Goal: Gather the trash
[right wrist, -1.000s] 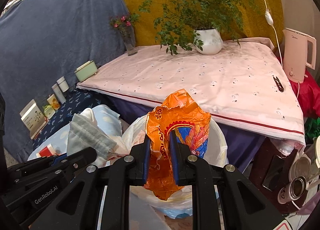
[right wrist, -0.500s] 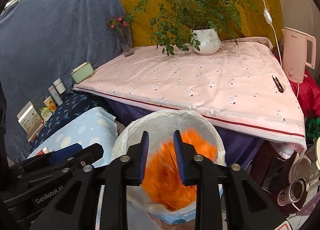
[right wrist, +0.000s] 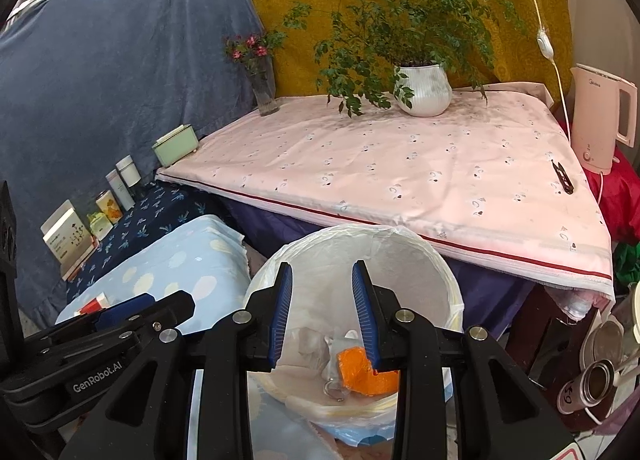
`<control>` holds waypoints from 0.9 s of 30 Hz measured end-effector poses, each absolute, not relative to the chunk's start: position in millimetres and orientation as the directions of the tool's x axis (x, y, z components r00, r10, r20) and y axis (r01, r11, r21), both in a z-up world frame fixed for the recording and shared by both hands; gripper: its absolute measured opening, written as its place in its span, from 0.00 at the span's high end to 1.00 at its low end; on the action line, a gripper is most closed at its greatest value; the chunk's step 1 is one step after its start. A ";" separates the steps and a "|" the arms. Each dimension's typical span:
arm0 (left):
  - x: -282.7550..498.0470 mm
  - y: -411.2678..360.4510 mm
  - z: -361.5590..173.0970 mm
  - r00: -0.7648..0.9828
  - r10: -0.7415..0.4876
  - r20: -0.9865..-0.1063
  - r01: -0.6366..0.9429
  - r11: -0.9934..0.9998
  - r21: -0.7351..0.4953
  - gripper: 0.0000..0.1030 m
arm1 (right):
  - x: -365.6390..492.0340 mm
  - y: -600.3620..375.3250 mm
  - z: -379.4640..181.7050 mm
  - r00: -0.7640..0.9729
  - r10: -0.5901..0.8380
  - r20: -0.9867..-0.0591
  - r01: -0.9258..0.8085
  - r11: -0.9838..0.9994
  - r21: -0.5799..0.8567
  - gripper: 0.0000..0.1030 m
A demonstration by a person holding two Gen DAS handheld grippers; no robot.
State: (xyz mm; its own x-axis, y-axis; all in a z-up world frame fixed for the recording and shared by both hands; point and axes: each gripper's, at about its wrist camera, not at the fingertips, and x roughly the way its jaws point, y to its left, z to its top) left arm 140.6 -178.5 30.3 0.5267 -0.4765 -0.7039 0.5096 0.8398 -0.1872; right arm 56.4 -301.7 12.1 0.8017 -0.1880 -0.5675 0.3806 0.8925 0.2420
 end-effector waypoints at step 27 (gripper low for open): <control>150.9 -45.4 13.1 0.609 -0.334 -0.719 0.240 0.942 -0.234 0.21 | 82.0 -192.3 15.5 0.799 -0.040 -0.600 0.197 0.960 0.198 0.63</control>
